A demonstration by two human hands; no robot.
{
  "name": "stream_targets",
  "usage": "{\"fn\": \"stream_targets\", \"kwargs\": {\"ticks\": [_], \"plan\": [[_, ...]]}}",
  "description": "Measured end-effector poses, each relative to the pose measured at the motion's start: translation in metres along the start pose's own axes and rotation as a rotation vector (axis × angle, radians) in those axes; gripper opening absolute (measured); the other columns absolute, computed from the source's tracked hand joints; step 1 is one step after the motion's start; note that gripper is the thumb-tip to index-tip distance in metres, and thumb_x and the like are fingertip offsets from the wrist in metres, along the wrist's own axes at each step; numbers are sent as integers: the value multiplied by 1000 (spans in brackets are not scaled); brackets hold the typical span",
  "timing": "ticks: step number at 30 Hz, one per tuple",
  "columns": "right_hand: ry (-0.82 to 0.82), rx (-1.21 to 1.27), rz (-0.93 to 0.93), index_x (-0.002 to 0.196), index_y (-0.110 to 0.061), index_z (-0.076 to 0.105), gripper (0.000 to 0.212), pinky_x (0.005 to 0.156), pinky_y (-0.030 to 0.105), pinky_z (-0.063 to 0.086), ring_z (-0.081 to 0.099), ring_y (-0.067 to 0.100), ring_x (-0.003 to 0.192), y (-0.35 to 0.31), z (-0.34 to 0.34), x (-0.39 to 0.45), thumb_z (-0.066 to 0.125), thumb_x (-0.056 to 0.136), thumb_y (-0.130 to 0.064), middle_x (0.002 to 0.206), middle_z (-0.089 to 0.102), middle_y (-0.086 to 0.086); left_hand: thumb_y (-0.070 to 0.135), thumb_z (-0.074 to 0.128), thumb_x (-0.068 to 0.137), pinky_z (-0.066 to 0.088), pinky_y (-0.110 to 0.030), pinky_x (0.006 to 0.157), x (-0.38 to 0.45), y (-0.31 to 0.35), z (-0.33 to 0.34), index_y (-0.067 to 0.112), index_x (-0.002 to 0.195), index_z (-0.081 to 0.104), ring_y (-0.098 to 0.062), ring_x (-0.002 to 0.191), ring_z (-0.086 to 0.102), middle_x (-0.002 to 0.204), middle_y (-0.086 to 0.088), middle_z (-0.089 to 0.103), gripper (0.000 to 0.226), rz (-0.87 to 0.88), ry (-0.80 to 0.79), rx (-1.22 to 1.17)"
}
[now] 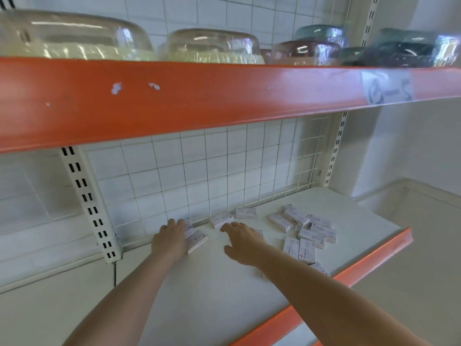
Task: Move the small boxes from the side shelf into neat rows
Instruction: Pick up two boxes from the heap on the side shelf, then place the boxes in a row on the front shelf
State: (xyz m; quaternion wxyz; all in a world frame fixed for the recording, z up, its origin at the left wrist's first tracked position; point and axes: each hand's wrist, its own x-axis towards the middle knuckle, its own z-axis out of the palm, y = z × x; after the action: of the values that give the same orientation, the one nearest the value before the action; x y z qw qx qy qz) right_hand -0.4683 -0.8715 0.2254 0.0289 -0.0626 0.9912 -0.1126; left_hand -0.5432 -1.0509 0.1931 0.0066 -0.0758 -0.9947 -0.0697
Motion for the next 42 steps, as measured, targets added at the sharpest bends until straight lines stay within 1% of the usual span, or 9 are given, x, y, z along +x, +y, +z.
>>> {"fn": "stream_targets", "kwargs": {"ticks": [4,8,12,22,26,29,31,35,42], "plan": [[-17,-26,-39,149,-20,29,57,101,36,38,38,24,134,-4,-13,-4,49,95,-23,150,37,3,19,45,97,43,-33,90,-16,-2,-16,18,137,38,-24,118,46,131,-6,41,41,14,0,16],[-27,-38,-70,149,-20,29,57,103,37,37,36,24,136,-10,-21,-7,49,95,-24,150,36,3,15,39,98,41,-32,87,-34,-7,-29,16,139,35,-23,119,46,133,-6,41,41,28,43,49],[-28,-37,-130,148,-19,29,57,105,38,36,37,25,136,-20,-18,-9,50,95,-25,150,36,4,10,37,98,42,-32,85,-52,-15,-33,17,139,37,-23,116,47,131,-5,42,42,14,70,44],[-58,-93,-279,143,-15,35,54,103,37,37,40,26,131,-59,7,-11,52,93,-24,143,43,6,11,39,98,43,-37,87,-105,-33,-25,14,135,40,-27,114,49,132,-7,40,37,-90,37,16],[-75,-105,-311,145,-14,33,56,105,37,36,39,26,132,-72,13,-13,52,93,-25,142,42,7,10,38,98,43,-35,86,-119,-43,-25,13,134,40,-27,113,48,132,-7,40,37,-97,48,-4],[-73,-110,-343,145,-13,32,56,105,37,35,38,26,133,-85,15,-14,52,94,-25,144,41,7,9,39,97,43,-35,84,-130,-51,-29,10,129,43,-26,113,49,130,-8,41,32,-106,56,-9],[-74,-117,-365,145,-12,32,56,106,37,35,38,26,134,-96,18,-14,51,94,-25,145,40,7,8,39,97,43,-35,84,-137,-61,-33,9,126,44,-26,113,48,129,-8,41,29,-130,56,-12],[-86,-133,-400,145,-12,34,55,108,38,33,38,26,133,-127,29,-16,51,94,-26,145,41,8,10,41,97,43,-35,85,-153,-90,-38,8,129,43,-26,113,47,129,-8,40,32,-170,38,-12],[-93,-102,-396,143,-10,36,53,109,36,34,39,25,133,-196,48,-21,50,95,-29,145,40,7,10,41,94,41,-34,79,-182,-162,-48,9,118,46,-26,108,49,123,-8,42,24,-198,5,-21]]}}
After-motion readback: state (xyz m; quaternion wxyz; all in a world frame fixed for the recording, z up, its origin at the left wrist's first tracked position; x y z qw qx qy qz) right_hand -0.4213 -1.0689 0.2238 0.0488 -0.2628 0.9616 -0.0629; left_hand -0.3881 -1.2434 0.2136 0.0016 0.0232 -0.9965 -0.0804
